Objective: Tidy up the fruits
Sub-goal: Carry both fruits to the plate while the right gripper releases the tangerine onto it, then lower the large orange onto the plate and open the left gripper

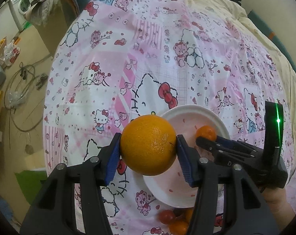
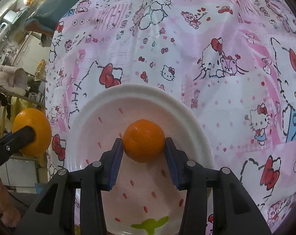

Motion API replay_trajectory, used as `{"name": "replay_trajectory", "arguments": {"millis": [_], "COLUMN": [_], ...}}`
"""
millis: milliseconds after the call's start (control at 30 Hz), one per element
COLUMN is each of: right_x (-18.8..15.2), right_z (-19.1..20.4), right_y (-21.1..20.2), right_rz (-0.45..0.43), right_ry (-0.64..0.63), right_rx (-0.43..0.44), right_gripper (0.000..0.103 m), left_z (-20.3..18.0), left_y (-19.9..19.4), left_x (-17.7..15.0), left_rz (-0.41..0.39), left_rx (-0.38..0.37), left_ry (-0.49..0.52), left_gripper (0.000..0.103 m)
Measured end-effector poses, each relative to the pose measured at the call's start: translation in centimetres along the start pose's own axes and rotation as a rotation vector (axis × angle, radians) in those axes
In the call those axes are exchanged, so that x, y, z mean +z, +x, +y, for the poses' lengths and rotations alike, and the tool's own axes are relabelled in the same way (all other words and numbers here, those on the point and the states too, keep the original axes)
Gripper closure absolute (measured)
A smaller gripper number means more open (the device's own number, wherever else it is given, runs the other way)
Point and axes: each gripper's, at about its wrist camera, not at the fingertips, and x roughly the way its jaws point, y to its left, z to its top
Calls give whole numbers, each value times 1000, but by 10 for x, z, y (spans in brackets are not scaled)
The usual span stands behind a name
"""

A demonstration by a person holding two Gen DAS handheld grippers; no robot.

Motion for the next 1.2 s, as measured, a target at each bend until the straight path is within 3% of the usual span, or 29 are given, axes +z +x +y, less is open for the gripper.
{"name": "replay_trajectory", "arguments": {"millis": [67,133,267,700,1000,1200], "right_x": [0,1,1,-14,-24,-28], "right_z": [1,1,-1,-42,-65,-70], "right_y": [0,-1,-10,-75,-100,-108], "right_rz": [1,2,-15,-115,-141,-159], "right_ry": [0,3,25,184,202,190], "right_rx": [-2,10,-4,17,4,-28], "right_gripper": [55,44,36,32,32,32], "left_z": [-1,-3,-4,-39,-54,-57], "left_y": [1,3,7,40,72,75], "left_x": [-2,-3,-5,-6,-4,-5], "left_rz": [-1,-4,-9,42,97,89], "left_rx": [4,12,28,-78,-52,-28], "left_ry": [7,16,29,94,124,128], "left_gripper": [52,52,52,52,52,50]}}
